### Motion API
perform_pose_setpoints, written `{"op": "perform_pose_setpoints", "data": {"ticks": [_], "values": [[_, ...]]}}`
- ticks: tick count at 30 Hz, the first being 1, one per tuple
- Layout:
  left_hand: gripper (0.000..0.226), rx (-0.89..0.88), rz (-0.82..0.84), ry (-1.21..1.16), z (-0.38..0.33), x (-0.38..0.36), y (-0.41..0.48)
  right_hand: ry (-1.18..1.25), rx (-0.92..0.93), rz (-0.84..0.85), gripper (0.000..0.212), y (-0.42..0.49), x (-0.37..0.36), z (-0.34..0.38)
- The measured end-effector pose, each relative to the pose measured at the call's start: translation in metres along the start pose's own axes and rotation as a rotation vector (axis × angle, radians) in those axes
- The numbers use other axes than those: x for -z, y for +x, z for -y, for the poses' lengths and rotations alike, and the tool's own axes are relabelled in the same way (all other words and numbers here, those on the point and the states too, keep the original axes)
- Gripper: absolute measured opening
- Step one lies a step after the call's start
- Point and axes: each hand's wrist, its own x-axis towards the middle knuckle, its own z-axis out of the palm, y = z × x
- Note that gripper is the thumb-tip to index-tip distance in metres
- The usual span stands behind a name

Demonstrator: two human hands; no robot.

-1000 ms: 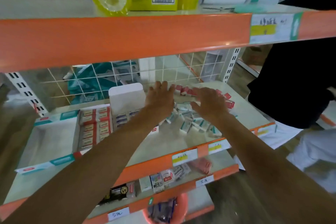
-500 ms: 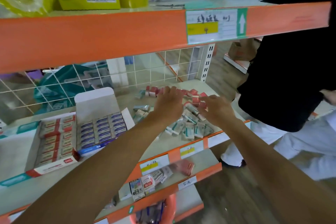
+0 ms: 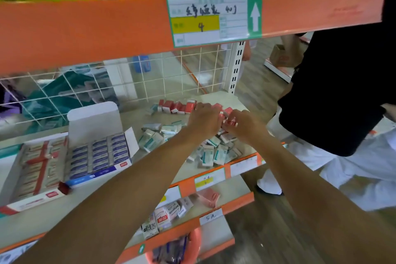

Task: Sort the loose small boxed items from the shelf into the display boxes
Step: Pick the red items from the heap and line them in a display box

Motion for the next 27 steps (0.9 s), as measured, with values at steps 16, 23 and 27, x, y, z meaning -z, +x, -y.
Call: {"op": "perform_pose_setpoints", "data": {"ticks": [16,23,27], "values": [[0.027,0.171,-0.014,-0.176,-0.014,0.005,0.02,0.084,0.002,0.057,0.014,0.007,0.006,0.004],[0.045,0.26,0.018,-0.421,-0.007,0.023,0.001,0.161,0.049,-0.029,0.029,-0.002,0.015,0.012],[0.045,0.283,0.008,-0.622,0.008,0.034,-0.017,0.248,0.097,-0.059,0.028,-0.012,0.014,0.026]]}}
